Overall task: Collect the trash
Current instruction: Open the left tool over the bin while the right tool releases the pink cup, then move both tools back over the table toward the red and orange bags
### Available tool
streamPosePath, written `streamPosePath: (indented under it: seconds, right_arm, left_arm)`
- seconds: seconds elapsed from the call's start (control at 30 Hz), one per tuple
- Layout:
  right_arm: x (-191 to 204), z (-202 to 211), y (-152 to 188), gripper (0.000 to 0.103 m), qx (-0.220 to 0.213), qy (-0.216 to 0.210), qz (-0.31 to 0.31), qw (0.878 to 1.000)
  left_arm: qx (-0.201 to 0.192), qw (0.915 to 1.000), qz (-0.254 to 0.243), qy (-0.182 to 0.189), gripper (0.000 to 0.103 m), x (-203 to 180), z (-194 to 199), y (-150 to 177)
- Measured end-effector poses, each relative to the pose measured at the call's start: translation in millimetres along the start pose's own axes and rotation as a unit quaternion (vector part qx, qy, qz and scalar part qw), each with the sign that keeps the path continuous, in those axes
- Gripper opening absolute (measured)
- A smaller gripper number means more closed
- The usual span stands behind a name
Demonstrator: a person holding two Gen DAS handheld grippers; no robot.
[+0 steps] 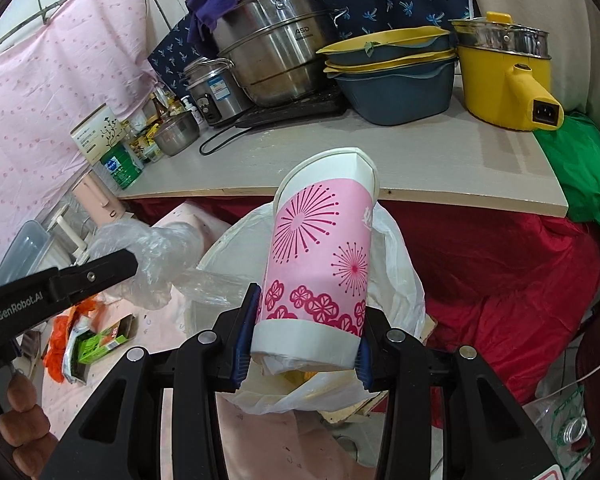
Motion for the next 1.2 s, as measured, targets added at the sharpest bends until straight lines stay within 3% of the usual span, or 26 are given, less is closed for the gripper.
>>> streamPosePath:
  seconds: [0.1, 0.67, 0.83, 1.2]
  right_arm:
    - [0, -4, -1, 0.039, 0.003, -0.001, 0.001, 1.000]
    - [33, -35, -12, 0.041, 0.013, -0.016, 0.034, 0.999]
    - [44, -37, -16, 0.058, 0.001, -0.011, 0.035, 0.999]
    - [78, -30, -12, 0.059, 0.002, -0.026, 0.055, 0.998]
  left_arm:
    - [-0.008, 0.9999, 0.011, 0.000, 0.053, 4, -1, -4]
    - [-0.006, 0.9968, 0.055, -0.058, 0.054, 63, 1, 8]
    - [-0.011, 0.9951, 0.063, -0.076, 0.061, 80, 6, 14]
    - [-0.021, 0.9903, 0.088, -0.105, 0.062, 119, 26, 32]
Point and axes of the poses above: each gripper's, at about its wrist camera, not at the fingertips, and z roughly against the way its jaws point, x to its left, y to its underside, the point moved 4 cm from there along -z, roughly the way its jaws point, and after that the axes turned 6 degrees about -y, right-handed, at the moved point
